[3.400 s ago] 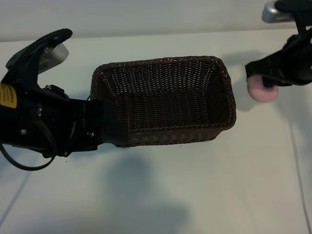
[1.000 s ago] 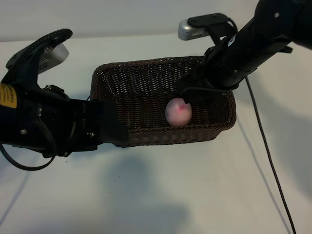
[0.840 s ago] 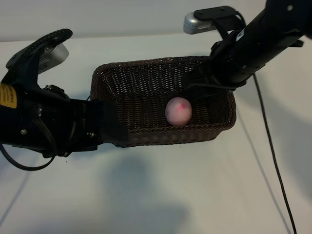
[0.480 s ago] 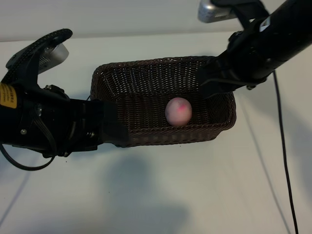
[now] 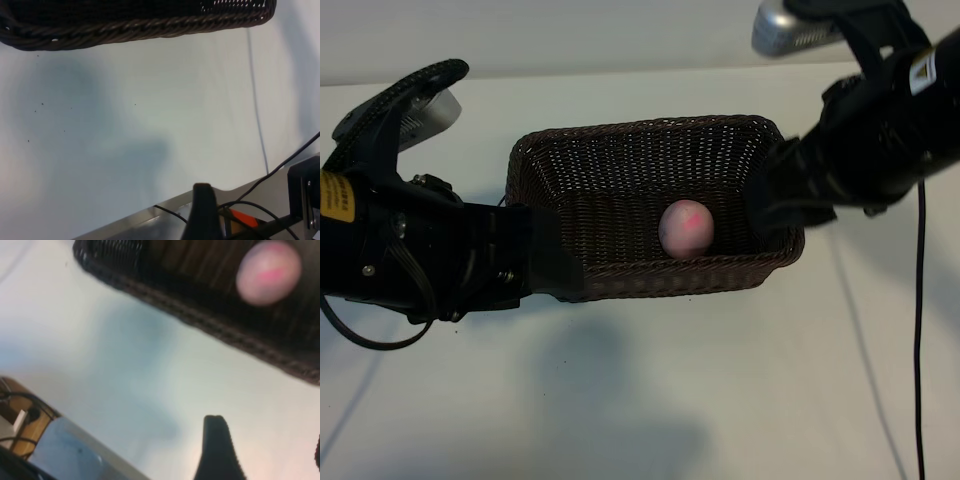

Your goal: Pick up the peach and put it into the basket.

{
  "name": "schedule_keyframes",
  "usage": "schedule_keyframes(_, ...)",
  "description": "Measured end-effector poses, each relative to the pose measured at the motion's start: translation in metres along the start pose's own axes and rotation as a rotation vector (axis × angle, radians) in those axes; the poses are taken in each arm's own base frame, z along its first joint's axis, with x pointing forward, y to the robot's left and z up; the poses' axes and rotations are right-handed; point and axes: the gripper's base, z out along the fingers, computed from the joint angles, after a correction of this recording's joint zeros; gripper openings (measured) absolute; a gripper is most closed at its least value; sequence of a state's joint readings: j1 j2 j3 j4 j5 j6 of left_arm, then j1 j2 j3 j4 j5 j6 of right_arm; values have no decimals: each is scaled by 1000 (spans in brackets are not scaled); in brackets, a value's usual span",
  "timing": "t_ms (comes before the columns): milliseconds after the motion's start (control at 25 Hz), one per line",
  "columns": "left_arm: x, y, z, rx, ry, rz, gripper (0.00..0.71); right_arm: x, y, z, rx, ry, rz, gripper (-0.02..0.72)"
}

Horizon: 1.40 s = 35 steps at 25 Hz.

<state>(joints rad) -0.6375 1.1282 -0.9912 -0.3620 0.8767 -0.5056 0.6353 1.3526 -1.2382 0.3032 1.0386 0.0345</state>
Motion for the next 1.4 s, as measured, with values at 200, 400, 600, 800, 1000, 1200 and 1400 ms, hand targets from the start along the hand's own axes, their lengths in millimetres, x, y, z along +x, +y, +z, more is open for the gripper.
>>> schedule_keyframes(200,0,0,0,0,0,0,532,10,14,-14,-18,-30,-15,468)
schedule_keyframes(400,0,0,0,0,0,0,532,20,22,-22,-29,11,-17,468)
schedule_keyframes(600,0,0,0,0,0,0,532,24,24,-27,-17,15,30,468)
schedule_keyframes(800,0,0,0,0,0,0,532,29,24,-36,-16,12,58,469)
schedule_keyframes(1000,0,0,0,0,0,0,532,31,24,-37,-13,27,78,469)
schedule_keyframes(1200,0,0,0,0,0,0,532,32,24,-37,-10,41,81,469)
schedule_keyframes(1400,0,0,0,0,0,0,532,32,24,-37,-9,42,94,469)
